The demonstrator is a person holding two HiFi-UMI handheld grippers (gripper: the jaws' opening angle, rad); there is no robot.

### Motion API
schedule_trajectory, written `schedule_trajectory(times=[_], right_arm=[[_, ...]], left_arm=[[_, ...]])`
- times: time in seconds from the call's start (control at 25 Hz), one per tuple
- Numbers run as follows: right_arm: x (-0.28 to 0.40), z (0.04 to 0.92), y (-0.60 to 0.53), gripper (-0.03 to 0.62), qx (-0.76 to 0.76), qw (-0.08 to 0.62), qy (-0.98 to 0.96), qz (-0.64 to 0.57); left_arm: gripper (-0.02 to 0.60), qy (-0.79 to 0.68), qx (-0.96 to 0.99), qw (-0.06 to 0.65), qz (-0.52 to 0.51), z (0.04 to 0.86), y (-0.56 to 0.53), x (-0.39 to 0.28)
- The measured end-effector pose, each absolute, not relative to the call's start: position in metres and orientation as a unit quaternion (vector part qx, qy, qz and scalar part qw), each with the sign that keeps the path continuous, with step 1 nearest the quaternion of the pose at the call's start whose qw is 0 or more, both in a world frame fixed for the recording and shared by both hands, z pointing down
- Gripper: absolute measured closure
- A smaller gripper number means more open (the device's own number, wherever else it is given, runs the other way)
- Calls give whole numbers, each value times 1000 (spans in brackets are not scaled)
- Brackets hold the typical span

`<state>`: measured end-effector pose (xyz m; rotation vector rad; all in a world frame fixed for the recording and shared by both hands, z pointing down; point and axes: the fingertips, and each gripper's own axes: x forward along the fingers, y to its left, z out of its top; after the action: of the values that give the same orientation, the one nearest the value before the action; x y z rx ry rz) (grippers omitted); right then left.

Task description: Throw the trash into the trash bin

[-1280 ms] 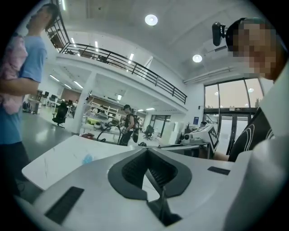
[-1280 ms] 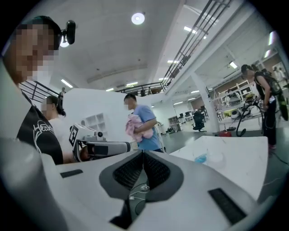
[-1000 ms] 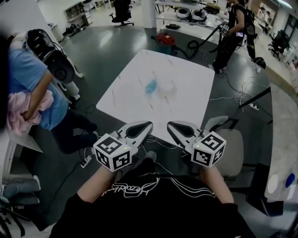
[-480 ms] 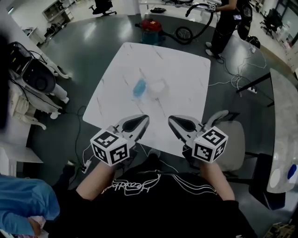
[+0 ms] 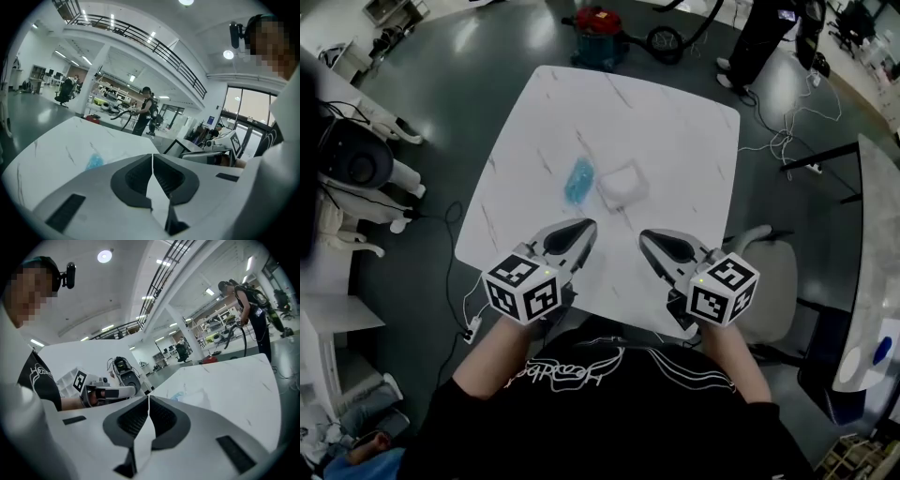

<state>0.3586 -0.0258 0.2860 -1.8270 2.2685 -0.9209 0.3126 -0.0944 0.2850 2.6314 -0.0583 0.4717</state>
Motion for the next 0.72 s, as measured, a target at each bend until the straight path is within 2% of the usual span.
schedule_trajectory(times=[0.24,0.28,0.48,0.56,0.72], right_arm=[[371,306,-55,562,-599,45,731,-323],[372,309,-58,562,-600,44,729,-326],[379,320,-64,562,-607,38,717,-340],[381,323,-65,562,-610,38,712,-346],[381,328,-63,562,-613,35,705,-354]], left_arm=[[572,-55,953,236,185,310,-139,321],[557,-62,952,234,187,314,-146,321],[405,-89,947,223,212,341,-176,328],[322,-96,944,212,235,359,-185,331],[267,-109,933,180,293,400,-198,338]])
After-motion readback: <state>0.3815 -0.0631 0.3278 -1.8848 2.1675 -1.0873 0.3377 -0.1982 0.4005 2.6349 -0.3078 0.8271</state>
